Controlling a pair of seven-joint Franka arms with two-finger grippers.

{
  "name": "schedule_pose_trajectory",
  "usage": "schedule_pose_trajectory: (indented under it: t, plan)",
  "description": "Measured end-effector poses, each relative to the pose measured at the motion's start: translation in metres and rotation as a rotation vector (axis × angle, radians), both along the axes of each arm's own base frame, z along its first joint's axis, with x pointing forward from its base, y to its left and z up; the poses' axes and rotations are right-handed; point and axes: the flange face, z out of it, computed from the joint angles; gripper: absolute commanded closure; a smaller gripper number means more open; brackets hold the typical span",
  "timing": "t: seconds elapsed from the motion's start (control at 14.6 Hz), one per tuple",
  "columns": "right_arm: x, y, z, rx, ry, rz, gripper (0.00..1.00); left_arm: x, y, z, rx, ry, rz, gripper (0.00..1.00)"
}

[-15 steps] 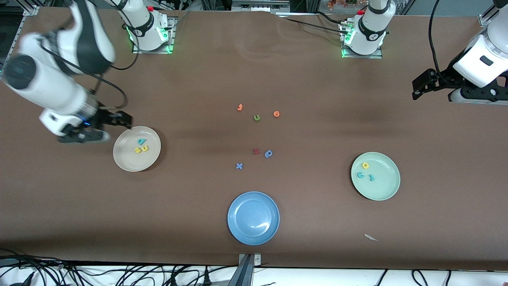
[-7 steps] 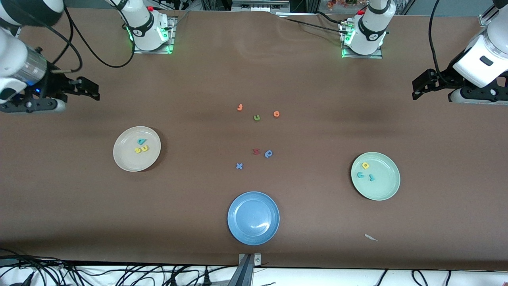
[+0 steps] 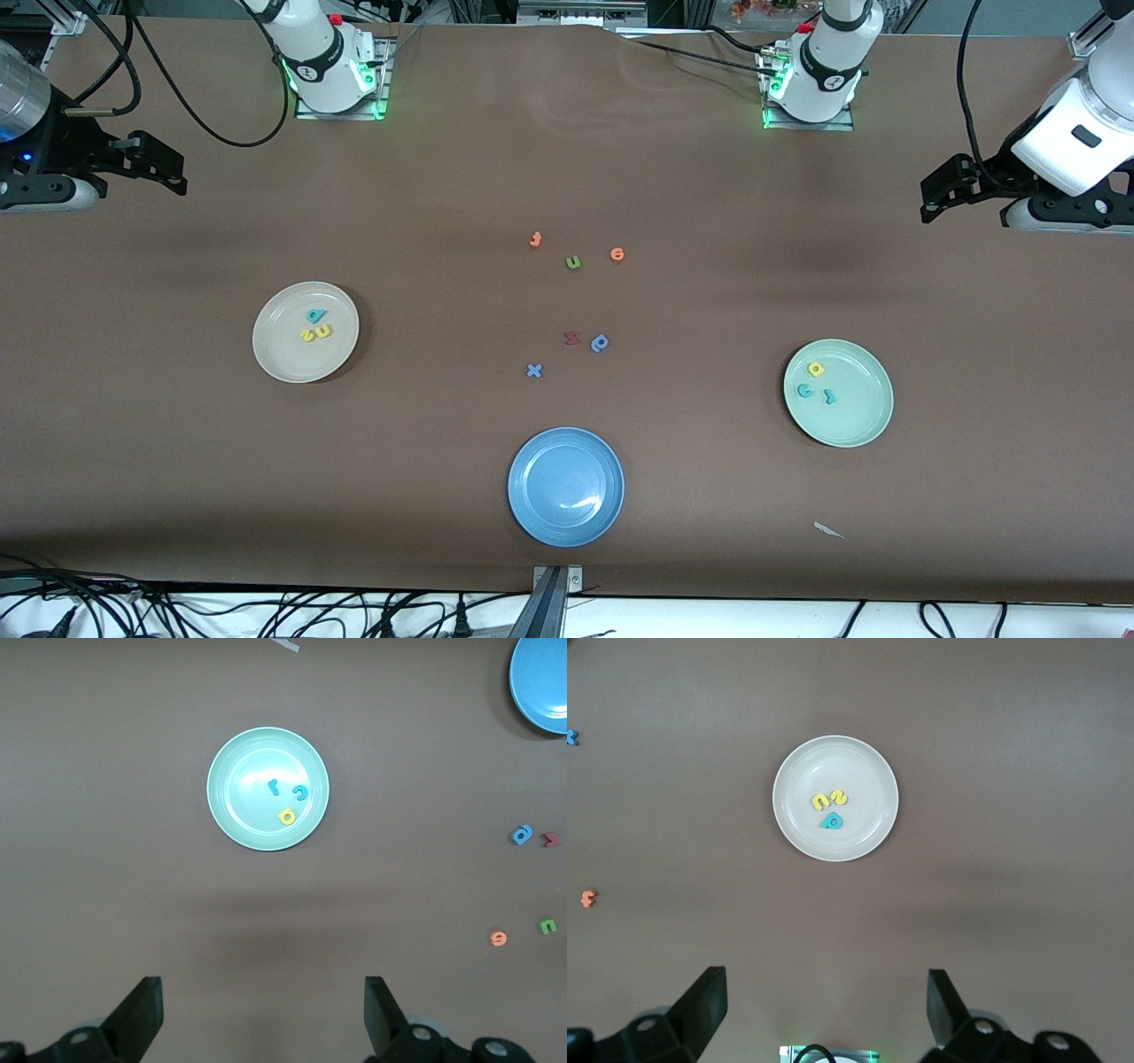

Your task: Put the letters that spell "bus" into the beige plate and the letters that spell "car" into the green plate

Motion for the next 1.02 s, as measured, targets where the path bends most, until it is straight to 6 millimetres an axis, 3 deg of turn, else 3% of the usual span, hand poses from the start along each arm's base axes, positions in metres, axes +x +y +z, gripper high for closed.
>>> schedule_pose_trajectory:
  t: [1.02]
  plan:
    - [0.0003, 0.0018, -0.0035, 0.010, 0.015, -0.002, 0.00, 0.0002, 0.0022, -0.0001, 0.000, 0.000, 0.004, 0.00]
